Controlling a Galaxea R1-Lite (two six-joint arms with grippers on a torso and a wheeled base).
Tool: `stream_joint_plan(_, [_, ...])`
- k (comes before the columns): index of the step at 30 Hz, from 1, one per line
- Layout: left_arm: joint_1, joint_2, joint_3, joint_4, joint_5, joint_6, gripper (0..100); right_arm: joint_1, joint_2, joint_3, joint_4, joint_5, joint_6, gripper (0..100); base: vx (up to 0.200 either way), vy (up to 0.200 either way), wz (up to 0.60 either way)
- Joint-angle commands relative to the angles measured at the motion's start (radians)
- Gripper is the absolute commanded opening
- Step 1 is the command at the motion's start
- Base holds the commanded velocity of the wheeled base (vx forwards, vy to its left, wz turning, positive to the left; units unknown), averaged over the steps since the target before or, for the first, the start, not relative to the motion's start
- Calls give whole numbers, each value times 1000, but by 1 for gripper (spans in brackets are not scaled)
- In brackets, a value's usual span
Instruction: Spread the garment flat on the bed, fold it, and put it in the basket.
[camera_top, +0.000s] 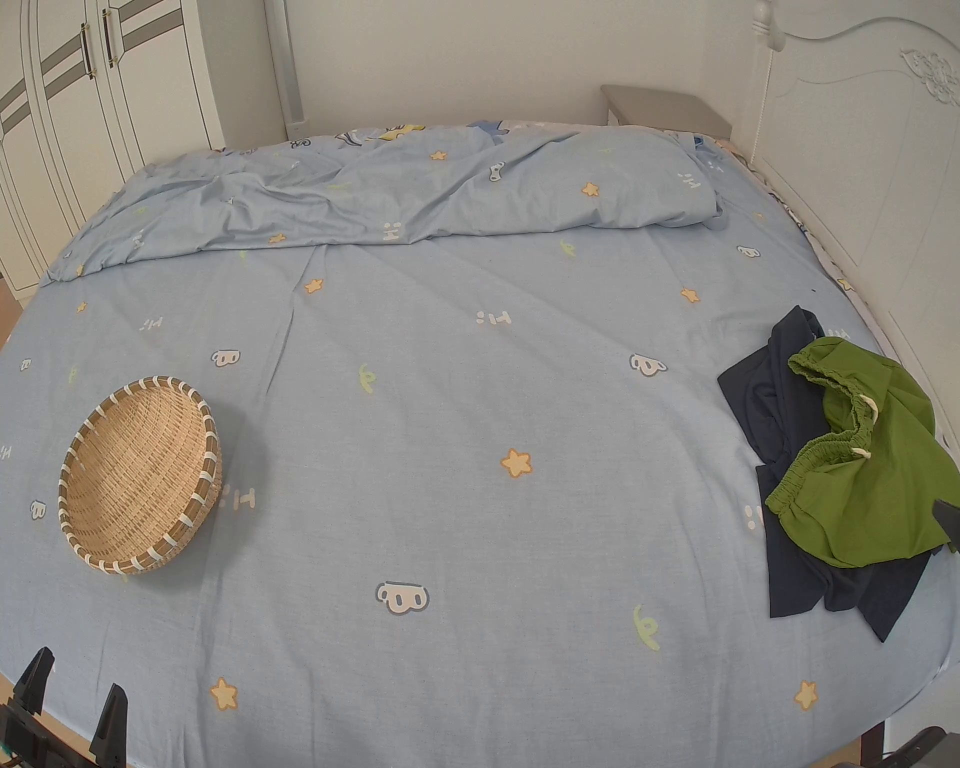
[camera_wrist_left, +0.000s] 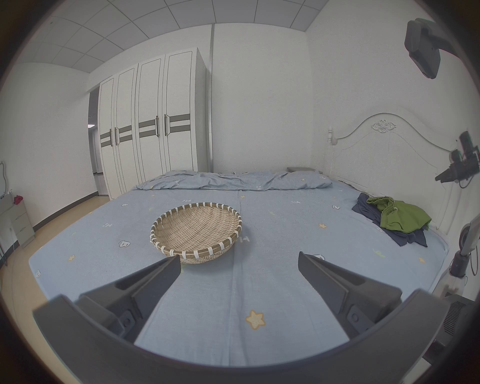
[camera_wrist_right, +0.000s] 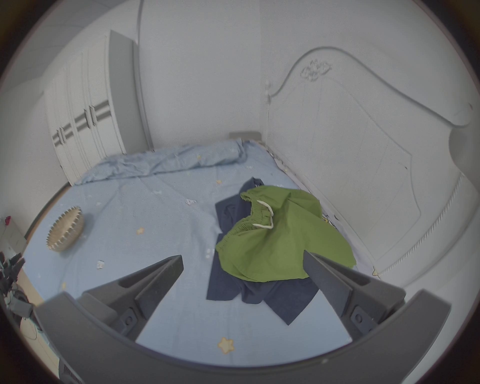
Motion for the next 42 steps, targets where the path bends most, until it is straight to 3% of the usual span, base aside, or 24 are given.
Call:
stream_joint_plan(1, [0,-16,16,0,0,0,100,-11,391,-47,-135,-112,-12,100,0,0,0])
stream_joint_plan(10, [0,-16,16,0,0,0,100,11,560,-88,-233,-212,1,100,0,0,0])
stream_joint_plan(18, [0,-16,16,0,0,0,100,41,762,-150,-475,-359,28,100,0,0,0])
stream_joint_plan(21, [0,-16,16,0,0,0,100,47,842,-166,-543,-381,26,100,0,0,0])
stream_joint_plan(42, [0,-16,16,0,0,0,100,18,1066,-331,-558,-488,31,100,0,0,0])
